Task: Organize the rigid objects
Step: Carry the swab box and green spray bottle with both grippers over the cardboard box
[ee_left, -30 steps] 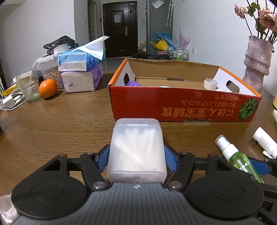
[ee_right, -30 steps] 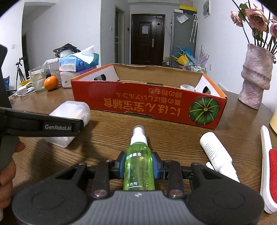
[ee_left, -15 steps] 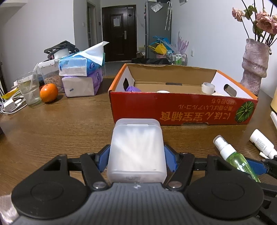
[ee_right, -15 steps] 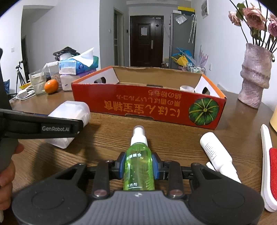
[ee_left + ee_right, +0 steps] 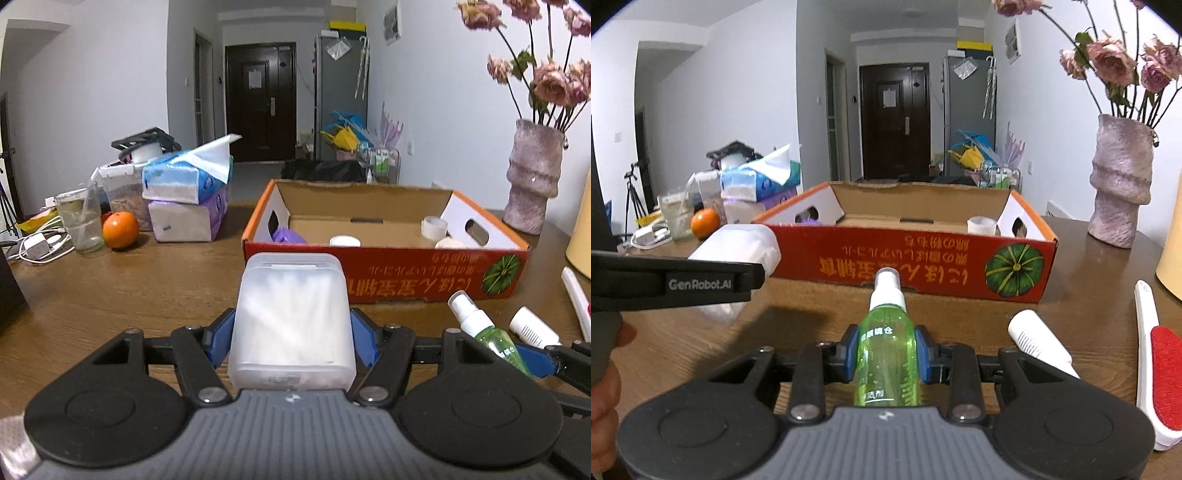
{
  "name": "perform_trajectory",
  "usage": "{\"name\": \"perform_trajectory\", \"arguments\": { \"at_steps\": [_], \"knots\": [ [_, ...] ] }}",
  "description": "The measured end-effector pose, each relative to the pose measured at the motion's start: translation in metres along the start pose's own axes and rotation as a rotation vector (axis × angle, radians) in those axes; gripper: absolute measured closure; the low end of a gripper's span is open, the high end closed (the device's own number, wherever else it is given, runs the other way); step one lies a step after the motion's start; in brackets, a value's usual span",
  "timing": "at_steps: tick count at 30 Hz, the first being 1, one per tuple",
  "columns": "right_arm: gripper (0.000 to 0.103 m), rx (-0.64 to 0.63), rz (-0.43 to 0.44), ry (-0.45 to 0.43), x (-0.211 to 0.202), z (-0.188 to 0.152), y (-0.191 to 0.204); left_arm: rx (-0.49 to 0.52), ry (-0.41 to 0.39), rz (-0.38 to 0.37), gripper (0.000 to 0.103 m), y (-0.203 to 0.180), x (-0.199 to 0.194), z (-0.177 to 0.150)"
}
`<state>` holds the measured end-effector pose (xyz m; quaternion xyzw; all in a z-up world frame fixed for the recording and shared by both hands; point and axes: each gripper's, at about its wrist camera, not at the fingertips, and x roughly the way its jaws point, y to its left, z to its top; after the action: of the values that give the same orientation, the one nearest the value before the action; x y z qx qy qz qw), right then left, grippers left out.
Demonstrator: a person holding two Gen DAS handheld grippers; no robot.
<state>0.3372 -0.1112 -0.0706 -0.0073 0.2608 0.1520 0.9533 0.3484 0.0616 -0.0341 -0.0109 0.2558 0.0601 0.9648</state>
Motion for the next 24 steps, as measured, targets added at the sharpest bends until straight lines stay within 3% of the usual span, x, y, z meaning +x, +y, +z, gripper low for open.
{"name": "perform_trajectory", "arguments": {
  "at_steps": [24],
  "knots": [
    [0.073, 0.052, 0.002, -0.111, -0.034, 0.012, -0.005, -0.036, -0.105, -0.013, 0.037, -0.018, -0.047, 0.012]
  ]
}}
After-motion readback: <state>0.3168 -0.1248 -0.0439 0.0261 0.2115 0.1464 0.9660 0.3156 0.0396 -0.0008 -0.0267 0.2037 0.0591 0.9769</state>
